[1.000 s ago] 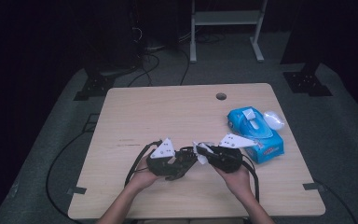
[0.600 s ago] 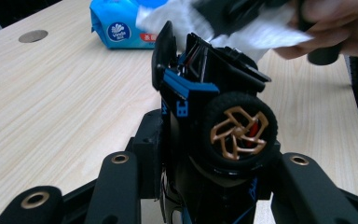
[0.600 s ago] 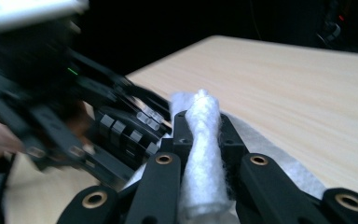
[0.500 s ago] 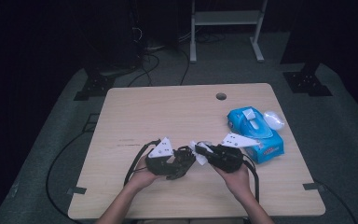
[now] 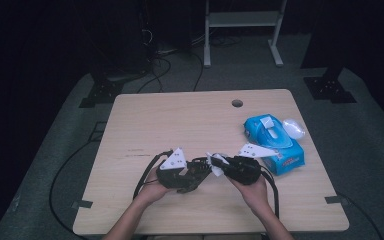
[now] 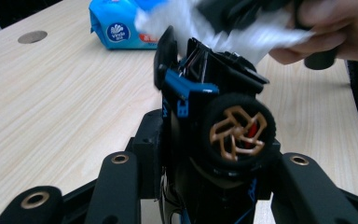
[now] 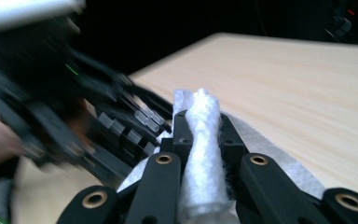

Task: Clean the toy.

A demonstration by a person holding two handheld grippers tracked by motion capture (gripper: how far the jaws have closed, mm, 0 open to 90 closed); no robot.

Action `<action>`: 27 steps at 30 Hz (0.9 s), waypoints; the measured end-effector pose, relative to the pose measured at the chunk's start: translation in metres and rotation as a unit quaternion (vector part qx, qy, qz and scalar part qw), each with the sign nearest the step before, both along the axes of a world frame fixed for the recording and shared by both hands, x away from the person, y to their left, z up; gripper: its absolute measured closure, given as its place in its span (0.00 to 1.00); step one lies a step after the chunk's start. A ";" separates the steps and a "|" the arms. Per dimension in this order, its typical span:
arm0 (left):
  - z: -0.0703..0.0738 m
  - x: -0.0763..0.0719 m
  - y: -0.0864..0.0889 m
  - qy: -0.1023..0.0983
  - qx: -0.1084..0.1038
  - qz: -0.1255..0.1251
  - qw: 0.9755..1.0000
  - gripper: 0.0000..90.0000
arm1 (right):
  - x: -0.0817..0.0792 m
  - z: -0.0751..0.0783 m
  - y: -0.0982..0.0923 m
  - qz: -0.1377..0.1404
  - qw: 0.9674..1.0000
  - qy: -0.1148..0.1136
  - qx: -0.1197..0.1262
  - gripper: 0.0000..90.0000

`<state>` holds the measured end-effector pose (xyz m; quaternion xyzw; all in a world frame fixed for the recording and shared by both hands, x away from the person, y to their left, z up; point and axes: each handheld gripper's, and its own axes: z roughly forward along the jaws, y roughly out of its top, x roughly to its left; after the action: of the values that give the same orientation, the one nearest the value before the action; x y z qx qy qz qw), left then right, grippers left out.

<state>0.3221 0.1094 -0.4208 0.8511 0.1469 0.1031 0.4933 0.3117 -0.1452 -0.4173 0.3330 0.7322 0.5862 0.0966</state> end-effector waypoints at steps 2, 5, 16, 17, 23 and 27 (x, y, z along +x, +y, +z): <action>0.000 0.000 0.000 0.002 -0.003 0.001 1.000 0.64 | 0.001 -0.005 -0.001 -0.008 1.000 0.006 -0.019 0.90; 0.000 0.000 0.000 0.002 -0.008 -0.001 1.000 0.64 | -0.001 0.002 0.002 -0.007 1.000 -0.011 -0.026 0.90; 0.002 -0.001 0.000 0.000 -0.007 -0.003 1.000 0.64 | 0.000 0.001 -0.002 -0.006 1.000 -0.003 -0.012 0.90; 0.002 -0.001 0.000 0.001 -0.010 -0.003 1.000 0.64 | -0.001 0.005 -0.002 -0.003 1.000 -0.009 -0.006 0.90; 0.003 0.000 0.000 0.000 -0.008 -0.002 1.000 0.64 | 0.002 -0.003 -0.004 -0.006 1.000 0.003 -0.011 0.90; 0.003 0.001 0.002 0.001 -0.013 -0.001 1.000 0.64 | 0.002 -0.004 -0.002 -0.006 1.000 0.008 -0.011 0.90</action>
<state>0.3230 0.1112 -0.4181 0.8446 0.1484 0.0999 0.5046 0.3132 -0.1476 -0.4211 0.3407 0.7375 0.5748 0.0982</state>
